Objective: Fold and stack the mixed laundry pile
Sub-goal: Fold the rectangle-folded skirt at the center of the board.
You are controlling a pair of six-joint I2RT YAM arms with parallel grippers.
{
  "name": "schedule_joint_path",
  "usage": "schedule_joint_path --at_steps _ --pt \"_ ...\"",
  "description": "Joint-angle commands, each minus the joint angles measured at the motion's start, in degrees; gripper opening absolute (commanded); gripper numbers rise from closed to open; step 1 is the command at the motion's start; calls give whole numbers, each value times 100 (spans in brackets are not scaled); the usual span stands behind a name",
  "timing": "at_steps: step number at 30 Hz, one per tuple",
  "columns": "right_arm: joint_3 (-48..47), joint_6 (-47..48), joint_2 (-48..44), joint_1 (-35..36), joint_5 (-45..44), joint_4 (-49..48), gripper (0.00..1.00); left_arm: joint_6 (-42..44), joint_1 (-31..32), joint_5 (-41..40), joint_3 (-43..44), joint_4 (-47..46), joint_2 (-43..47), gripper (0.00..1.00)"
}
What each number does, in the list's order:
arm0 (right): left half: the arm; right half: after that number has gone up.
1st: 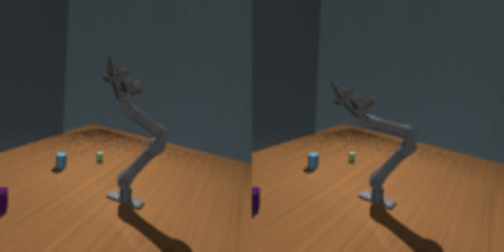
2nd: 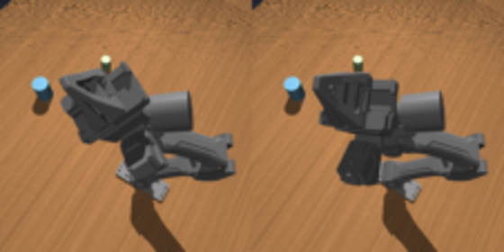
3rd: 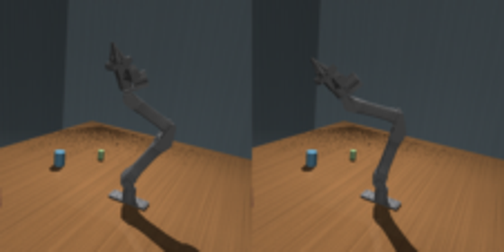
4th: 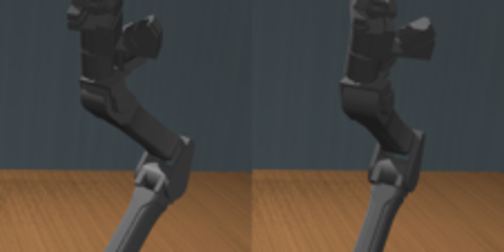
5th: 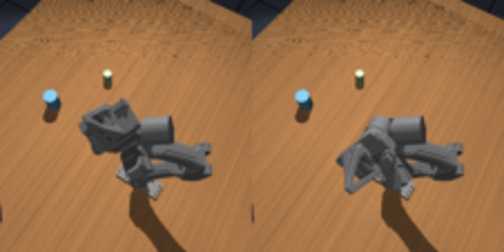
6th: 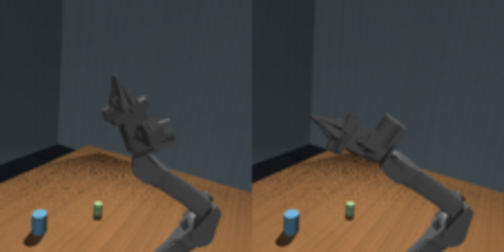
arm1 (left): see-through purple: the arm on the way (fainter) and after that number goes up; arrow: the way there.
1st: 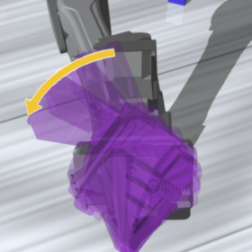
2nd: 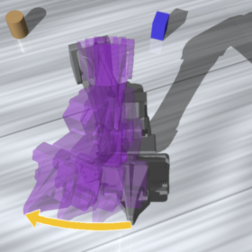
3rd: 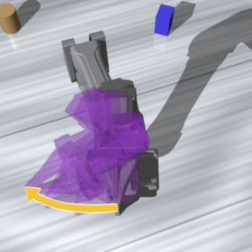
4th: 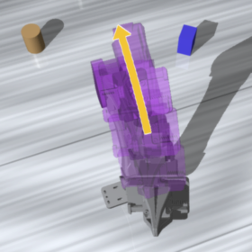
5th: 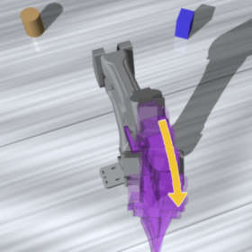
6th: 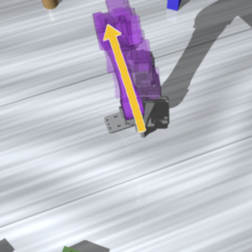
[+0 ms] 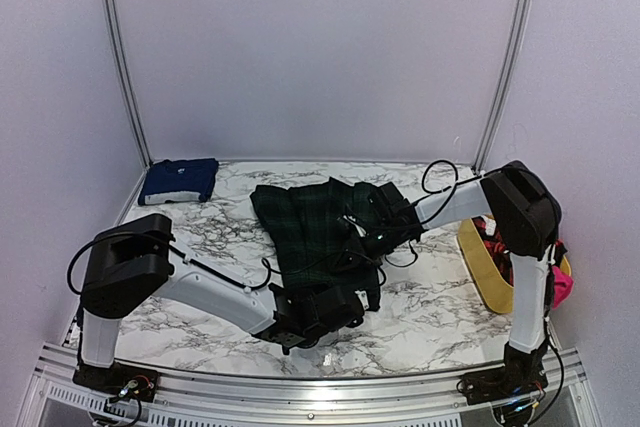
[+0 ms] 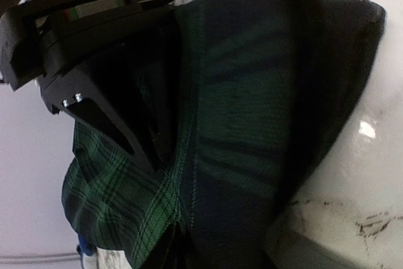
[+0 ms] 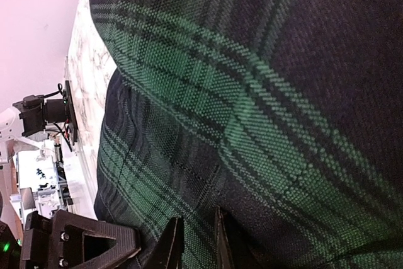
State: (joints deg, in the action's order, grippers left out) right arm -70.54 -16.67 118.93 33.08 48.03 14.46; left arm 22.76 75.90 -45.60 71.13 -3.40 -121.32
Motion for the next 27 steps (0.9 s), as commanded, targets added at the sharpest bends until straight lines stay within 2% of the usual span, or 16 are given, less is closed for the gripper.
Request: schedule_joint_path --at_steps 1,3,4,7,12,16,21,27 --pt "286 88 -5 51 -90 415 19 167 -83 -208 -170 -45 440 20" --pt "266 162 -99 57 4 527 21 163 -63 -89 -175 59 670 3" --pt "192 229 -157 50 20 649 23 129 -56 -16 -153 181 781 0" --pt "-284 430 -355 -39 51 1057 31 -141 21 305 -35 842 1107 0" --pt "-1498 799 -344 -390 -174 1603 44 -685 116 1349 303 2352 1596 0" --pt "-2183 943 148 -392 85 1797 45 -1149 116 2245 708 3469 1861 0" --pt "-1795 1009 450 78 297 1381 40 -1431 90 2701 1309 4379 2013 0" --pt "-158 726 206 739 430 306 37 -1530 -193 2946 2154 4997 2075 0"
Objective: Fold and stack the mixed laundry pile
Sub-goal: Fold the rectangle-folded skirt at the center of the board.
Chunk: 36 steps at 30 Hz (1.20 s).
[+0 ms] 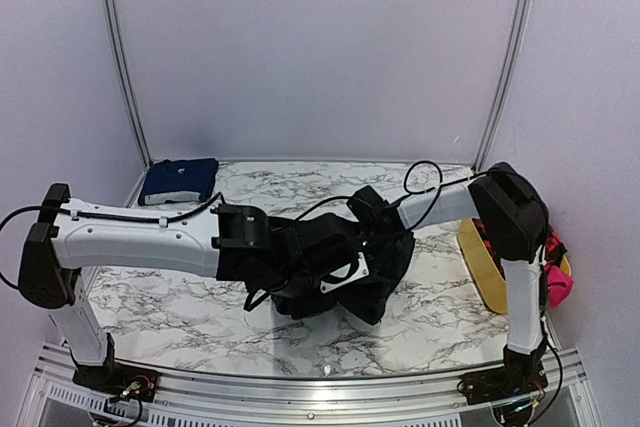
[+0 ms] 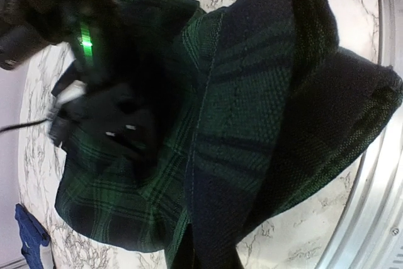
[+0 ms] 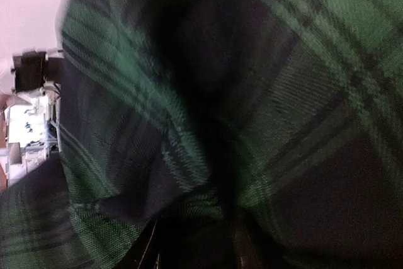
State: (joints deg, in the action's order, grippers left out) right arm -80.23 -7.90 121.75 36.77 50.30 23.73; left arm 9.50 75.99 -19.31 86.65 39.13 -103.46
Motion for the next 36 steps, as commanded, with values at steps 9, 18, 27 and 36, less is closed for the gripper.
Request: schedule_joint_path --at_steps 9,18,27,36 --pt "1710 -527 -821 1211 600 -1174 39 79 -664 929 1278 1226 219 0" --pt "167 -35 -828 443 6 66 46 290 -664 1904 927 1223 248 0" --pt "-982 -290 -145 -341 -1524 439 49 641 -999 2436 1345 1445 -111 0" --pt "-975 79 634 -400 -1098 524 46 919 -1561 2768 2188 1611 -910 0"
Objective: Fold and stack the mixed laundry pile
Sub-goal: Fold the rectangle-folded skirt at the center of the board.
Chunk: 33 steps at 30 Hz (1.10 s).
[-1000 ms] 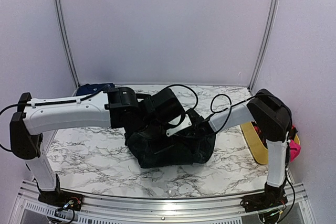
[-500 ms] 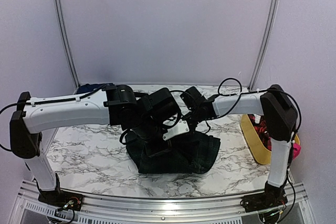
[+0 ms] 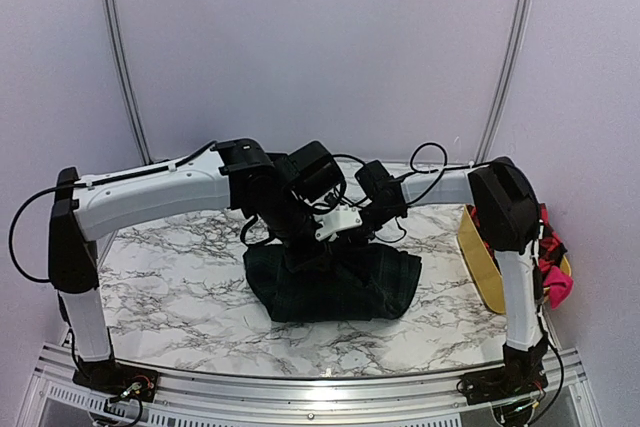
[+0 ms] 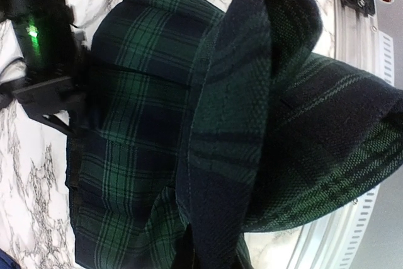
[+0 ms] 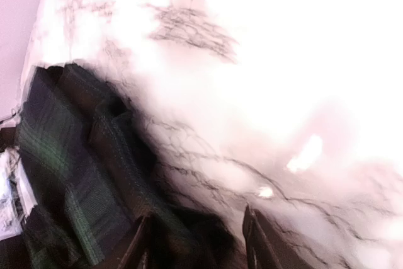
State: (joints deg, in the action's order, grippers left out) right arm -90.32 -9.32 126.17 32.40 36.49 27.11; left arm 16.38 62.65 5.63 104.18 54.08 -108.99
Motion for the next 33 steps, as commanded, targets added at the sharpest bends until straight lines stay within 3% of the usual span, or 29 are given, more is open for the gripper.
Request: schedule_joint_path --at_steps 1,5,9,11,14,20,22,24,25,28,33 --pt "136 227 185 37 513 80 43 276 -276 206 519 112 -452 0" --pt "441 234 71 59 1134 -234 32 515 -501 -206 877 116 -833 0" --pt "515 282 46 114 1442 -286 30 696 -772 -371 1323 118 -1230 4" --pt "469 292 44 112 1518 -249 31 653 -878 -403 1552 111 -1420 14" --pt "323 172 -49 -32 1407 -207 40 446 -1019 -680 1843 -3 -1674 44" --pt "-122 -349 -642 -980 695 -212 54 -371 -1413 -1537 1894 -417 -1435 63" --pt "-179 -482 -883 -1311 548 -187 56 -788 -1582 -1704 1606 -638 -1108 73" --pt "-90 -557 -1210 -1528 514 -235 57 -1157 -1762 -1452 1002 -1076 -575 94" --pt "-38 -547 -1401 -1583 463 -200 57 -1363 -1854 -1335 580 -1379 -236 98" --pt "223 -513 -2009 -1565 418 -21 58 -2241 -1954 -1244 -619 -2214 698 99" --pt "1137 -1107 -3320 -1042 578 -529 58 -3256 -2020 -689 -1932 -2655 1775 99"
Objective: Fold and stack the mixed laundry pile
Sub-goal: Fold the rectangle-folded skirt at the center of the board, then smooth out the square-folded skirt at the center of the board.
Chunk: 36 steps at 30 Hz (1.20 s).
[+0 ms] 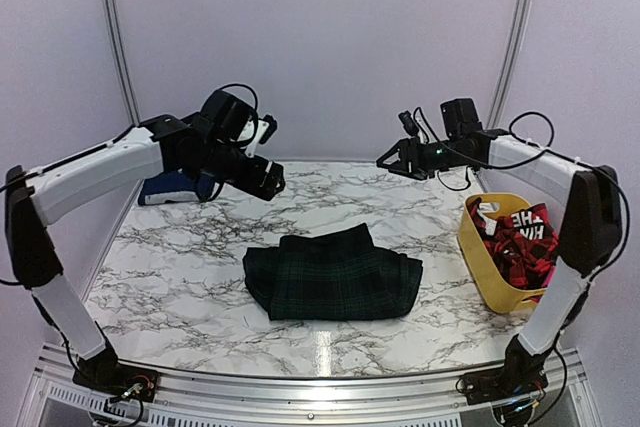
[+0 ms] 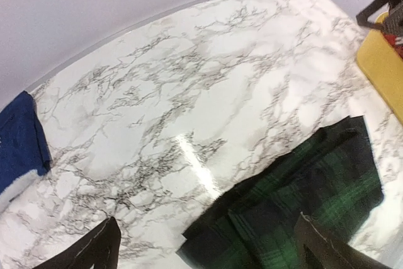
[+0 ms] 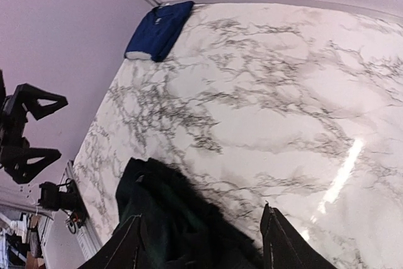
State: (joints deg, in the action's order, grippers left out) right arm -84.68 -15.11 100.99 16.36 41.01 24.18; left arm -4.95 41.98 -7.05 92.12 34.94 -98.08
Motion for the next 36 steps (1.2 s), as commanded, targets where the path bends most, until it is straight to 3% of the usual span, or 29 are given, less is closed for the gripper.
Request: schedule_joint_path --at_steps 1,6,10,14,20,28,32,36 --pt "754 -731 -964 722 136 -387 58 -1256 43 879 -930 -864 831 99" --pt "1436 -1600 -1236 1694 -54 -1063 57 -2553 83 2612 -2420 -2478 1431 99" --pt "1869 -2017 -1005 2174 -271 -1512 55 -3379 208 3084 -3190 -3734 1275 98" --pt "2437 -2020 -582 2102 -666 -1490 50 -3715 268 3166 -3346 -4286 556 93" --pt "2742 -1573 244 1841 -935 -1328 47 -4055 145 2836 -3315 -4242 -785 82" --pt "2214 -1014 1300 1823 -1270 -1194 45 -3900 -105 2521 -3012 -3683 -1642 63" --pt "1641 -975 939 1840 -1225 -942 51 -3333 -262 2244 -2531 -2959 -1180 70" --pt "1377 -1108 301 1838 -1155 -607 58 -3152 -336 2116 -2420 -2417 -439 89"
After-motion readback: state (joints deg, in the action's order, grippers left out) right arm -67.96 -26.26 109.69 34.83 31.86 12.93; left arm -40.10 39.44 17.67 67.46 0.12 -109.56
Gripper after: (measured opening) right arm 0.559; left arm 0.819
